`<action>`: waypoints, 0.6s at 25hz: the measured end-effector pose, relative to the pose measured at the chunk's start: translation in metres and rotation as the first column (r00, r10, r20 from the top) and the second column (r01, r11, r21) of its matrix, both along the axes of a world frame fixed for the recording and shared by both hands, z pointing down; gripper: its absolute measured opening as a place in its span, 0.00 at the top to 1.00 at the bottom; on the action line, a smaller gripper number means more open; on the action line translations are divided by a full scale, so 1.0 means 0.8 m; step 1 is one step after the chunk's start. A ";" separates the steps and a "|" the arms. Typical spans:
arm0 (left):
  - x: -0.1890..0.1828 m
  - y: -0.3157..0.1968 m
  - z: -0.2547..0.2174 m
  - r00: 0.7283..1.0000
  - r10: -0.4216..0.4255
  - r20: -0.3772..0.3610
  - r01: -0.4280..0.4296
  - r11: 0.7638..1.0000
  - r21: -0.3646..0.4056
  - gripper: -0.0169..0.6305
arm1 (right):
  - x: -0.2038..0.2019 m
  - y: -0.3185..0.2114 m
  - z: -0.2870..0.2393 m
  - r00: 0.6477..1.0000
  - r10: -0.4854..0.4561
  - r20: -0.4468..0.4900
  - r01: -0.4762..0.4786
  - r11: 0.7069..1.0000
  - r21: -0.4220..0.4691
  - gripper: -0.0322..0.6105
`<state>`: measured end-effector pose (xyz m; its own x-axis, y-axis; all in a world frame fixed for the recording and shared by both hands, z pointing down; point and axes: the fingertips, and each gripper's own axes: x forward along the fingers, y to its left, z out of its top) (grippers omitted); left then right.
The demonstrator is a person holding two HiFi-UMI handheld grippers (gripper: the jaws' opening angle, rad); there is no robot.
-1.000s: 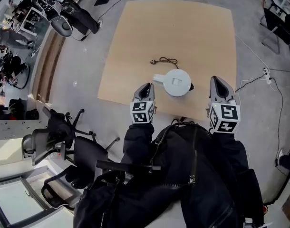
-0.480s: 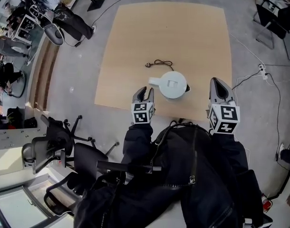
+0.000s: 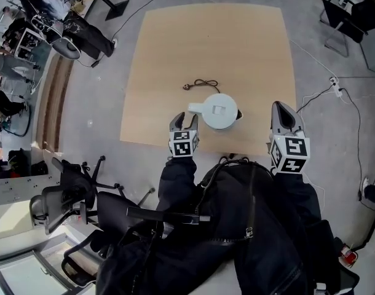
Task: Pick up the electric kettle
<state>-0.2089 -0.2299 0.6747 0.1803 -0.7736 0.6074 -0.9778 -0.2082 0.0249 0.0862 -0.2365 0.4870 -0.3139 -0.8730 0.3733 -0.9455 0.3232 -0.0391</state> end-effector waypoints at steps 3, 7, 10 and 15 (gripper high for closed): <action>0.003 -0.004 0.005 1.000 0.010 0.005 -0.010 1.000 -0.005 0.70 | 0.003 0.001 0.001 1.000 0.009 -0.005 -0.009 1.000 -0.002 0.95; 0.006 -0.012 0.006 1.000 0.018 0.001 -0.018 1.000 -0.001 0.70 | 0.010 0.002 0.002 1.000 0.026 -0.009 -0.026 1.000 -0.004 0.95; 0.009 -0.018 0.008 1.000 0.021 -0.001 -0.021 1.000 -0.005 0.70 | 0.016 0.002 0.003 0.999 0.041 -0.012 -0.041 0.999 -0.007 0.95; 0.010 -0.025 0.013 1.000 0.026 0.003 -0.026 1.000 -0.005 0.70 | 0.022 0.005 0.004 0.998 0.060 -0.014 -0.061 0.998 -0.011 0.95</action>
<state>-0.2011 -0.2503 0.6850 0.1982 -0.7655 0.6121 -0.9722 -0.2330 0.0234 0.1034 -0.2326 0.4905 -0.2555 -0.8860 0.3870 -0.9638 0.2651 -0.0294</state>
